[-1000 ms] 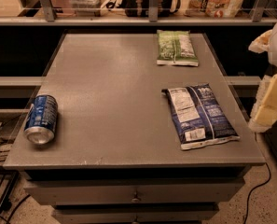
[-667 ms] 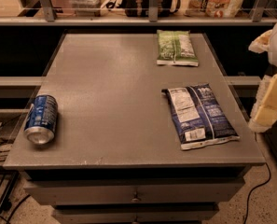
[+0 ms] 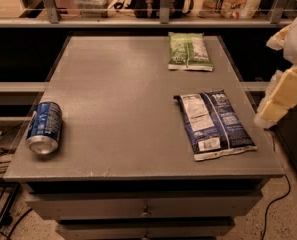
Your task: Move green jalapeno chip bag near pepsi can
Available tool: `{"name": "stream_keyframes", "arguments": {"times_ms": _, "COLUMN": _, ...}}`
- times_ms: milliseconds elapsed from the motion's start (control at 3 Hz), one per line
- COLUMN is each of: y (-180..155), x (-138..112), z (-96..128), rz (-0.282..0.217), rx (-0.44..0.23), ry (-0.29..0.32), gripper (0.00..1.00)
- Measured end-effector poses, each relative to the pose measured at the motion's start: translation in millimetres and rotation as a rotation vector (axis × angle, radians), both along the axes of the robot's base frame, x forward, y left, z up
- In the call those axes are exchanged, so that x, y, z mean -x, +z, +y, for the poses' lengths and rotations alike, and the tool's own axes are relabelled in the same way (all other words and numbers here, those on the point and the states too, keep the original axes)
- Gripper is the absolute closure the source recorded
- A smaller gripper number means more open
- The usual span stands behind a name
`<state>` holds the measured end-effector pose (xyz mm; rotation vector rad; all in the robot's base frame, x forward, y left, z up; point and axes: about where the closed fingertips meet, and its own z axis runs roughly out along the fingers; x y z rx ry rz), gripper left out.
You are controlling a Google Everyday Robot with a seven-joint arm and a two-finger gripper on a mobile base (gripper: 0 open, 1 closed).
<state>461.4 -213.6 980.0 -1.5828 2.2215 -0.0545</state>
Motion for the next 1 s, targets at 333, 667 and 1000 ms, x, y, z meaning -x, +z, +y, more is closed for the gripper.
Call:
{"name": "stream_keyframes", "arguments": {"times_ms": 333, "y": 2, "x": -32, "z": 0, "rz": -0.048, "rx": -0.071, "ry": -0.040, "gripper": 0.00}}
{"name": "stream_keyframes", "arguments": {"times_ms": 667, "y": 0, "x": -75, "z": 0, "rz": -0.109, "rx": -0.176, "ry": -0.100, "gripper": 0.00}}
{"name": "stream_keyframes", "arguments": {"times_ms": 1000, "y": -1, "x": -75, "z": 0, "rz": -0.109, "rx": -0.177, "ry": -0.100, "gripper": 0.00}}
